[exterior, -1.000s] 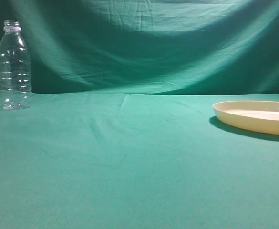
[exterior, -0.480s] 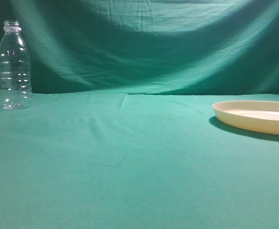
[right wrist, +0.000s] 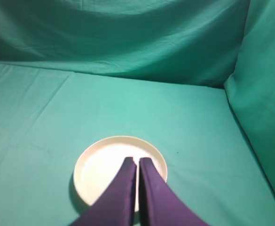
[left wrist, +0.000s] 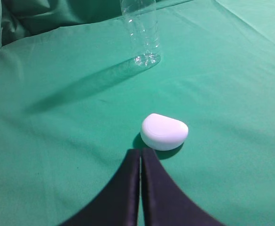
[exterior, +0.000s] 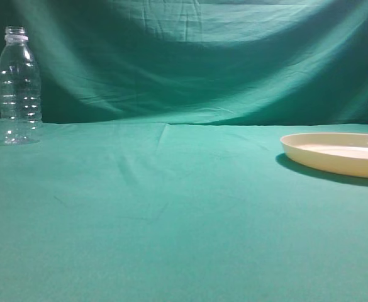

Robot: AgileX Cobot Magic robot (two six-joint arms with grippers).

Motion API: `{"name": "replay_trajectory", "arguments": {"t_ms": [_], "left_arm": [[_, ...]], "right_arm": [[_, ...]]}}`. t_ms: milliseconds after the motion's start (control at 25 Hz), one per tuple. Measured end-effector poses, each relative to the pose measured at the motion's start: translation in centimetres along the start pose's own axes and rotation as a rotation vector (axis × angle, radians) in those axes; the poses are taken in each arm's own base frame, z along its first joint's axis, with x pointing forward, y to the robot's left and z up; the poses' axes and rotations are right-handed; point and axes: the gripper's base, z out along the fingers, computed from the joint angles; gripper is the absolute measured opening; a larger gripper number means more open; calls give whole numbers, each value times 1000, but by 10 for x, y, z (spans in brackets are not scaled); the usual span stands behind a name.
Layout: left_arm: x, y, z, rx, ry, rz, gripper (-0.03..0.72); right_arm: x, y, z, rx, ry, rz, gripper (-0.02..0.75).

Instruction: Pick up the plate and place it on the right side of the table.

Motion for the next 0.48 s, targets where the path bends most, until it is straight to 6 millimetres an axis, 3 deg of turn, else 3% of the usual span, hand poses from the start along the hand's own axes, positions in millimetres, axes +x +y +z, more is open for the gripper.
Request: {"name": "replay_trajectory", "arguments": {"t_ms": [320, 480], "left_arm": [[0, 0, 0, 0, 0, 0, 0], [0, 0, 0, 0, 0, 0, 0]], "right_arm": [[74, 0, 43, 41, -198, 0, 0], [117, 0, 66, 47, -171, 1, 0]]}}
